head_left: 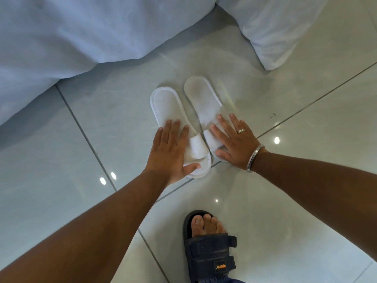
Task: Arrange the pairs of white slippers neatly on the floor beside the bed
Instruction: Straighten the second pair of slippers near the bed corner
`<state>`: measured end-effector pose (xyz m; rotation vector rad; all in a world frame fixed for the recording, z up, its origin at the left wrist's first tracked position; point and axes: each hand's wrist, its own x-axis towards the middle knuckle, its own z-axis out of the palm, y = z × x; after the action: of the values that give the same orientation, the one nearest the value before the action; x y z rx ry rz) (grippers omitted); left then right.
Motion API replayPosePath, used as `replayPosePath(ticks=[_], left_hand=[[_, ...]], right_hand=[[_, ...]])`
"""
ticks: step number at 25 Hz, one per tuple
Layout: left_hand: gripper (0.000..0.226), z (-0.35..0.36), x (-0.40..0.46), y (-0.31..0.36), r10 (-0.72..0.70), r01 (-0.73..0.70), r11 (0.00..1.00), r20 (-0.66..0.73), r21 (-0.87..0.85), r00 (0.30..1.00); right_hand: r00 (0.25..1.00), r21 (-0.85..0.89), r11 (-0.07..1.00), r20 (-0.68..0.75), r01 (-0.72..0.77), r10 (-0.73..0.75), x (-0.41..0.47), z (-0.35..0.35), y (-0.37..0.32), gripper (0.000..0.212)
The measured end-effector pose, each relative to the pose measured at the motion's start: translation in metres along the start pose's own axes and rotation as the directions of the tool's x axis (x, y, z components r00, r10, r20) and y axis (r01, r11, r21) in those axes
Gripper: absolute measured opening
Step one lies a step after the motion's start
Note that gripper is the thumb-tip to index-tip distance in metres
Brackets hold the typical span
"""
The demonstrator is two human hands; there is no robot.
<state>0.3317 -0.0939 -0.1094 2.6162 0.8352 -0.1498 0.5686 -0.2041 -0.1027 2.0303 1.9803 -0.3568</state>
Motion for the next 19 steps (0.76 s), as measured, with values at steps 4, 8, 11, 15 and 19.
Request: replayPosePath(ticks=[4,8,11,15,19], left_hand=[[0.118,0.009,0.003,0.0,-0.076,0.077,0.997,0.108,-0.004,0.991],[0.119,0.011,0.002,0.004,-0.087,0.087,0.996,0.125,0.006,0.988],[0.12,0.011,0.004,0.007,-0.096,0.097,0.995,0.128,0.002,0.987],[0.12,0.012,0.012,0.016,-0.099,0.101,0.995,0.144,-0.008,0.985],[0.12,0.01,0.023,0.021,-0.097,0.1,0.995,0.157,-0.012,0.983]], right_hand=[[0.999,0.029,0.999,0.041,0.019,-0.021,0.005,0.005,-0.003,0.08],[0.998,0.009,0.999,0.047,0.052,-0.053,0.007,0.004,-0.001,0.08],[0.995,0.001,0.996,0.046,0.085,-0.085,0.011,0.001,0.003,0.08],[0.995,-0.006,0.996,0.058,0.086,-0.086,0.011,0.003,0.011,0.079],[0.99,-0.024,0.995,0.102,0.1,-0.097,0.015,0.002,0.023,0.08]])
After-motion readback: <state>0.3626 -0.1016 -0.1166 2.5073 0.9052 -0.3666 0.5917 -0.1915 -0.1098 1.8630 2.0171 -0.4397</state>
